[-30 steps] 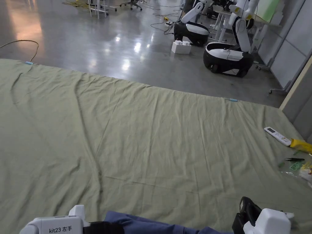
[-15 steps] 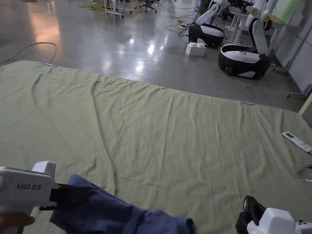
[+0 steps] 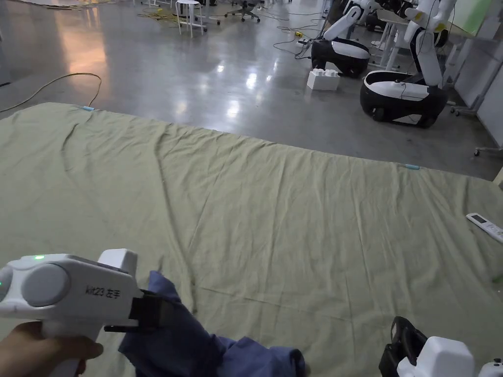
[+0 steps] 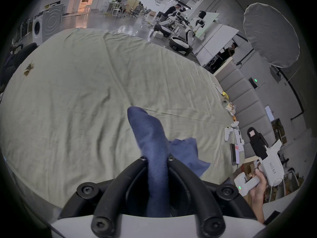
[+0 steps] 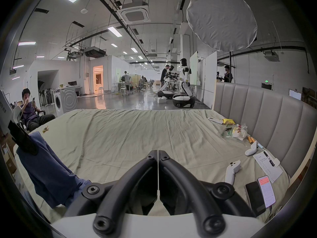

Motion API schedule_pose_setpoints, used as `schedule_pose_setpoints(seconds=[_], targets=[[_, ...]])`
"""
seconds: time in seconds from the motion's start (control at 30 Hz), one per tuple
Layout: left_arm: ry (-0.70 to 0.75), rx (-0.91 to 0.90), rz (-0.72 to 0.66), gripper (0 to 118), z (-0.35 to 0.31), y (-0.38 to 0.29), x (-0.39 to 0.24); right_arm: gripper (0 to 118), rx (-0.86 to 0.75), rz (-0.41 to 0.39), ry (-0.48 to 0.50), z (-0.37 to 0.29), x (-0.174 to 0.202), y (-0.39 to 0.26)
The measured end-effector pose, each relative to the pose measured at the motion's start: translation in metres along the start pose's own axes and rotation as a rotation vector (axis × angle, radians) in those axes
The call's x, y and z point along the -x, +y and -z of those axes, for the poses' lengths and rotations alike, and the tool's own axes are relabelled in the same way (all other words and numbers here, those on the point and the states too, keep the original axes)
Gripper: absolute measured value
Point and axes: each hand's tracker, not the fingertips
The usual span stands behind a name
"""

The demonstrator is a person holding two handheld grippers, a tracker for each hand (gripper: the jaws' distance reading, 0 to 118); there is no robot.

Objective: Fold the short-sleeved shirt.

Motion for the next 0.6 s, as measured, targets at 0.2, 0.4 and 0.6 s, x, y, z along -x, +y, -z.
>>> schedule_pose_setpoints(seconds=[0.2, 0.4, 0.6], targets=[[-0.038, 0.048, 0.071, 11, 0.026, 0.001, -0.054, 2, 0.011, 0.002, -0.005, -0.001, -0.005, -0.005], [-0.045, 0.125, 0.109, 11, 0.082, -0.017, -0.108, 2, 0.011, 0.022, -0.017, -0.006, -0.01, -0.006], [-0.025, 0.234, 0.113, 12, 0.147, -0.042, -0.141, 2, 0.007, 0.025, -0.031, -0.014, -0.017, -0.007]])
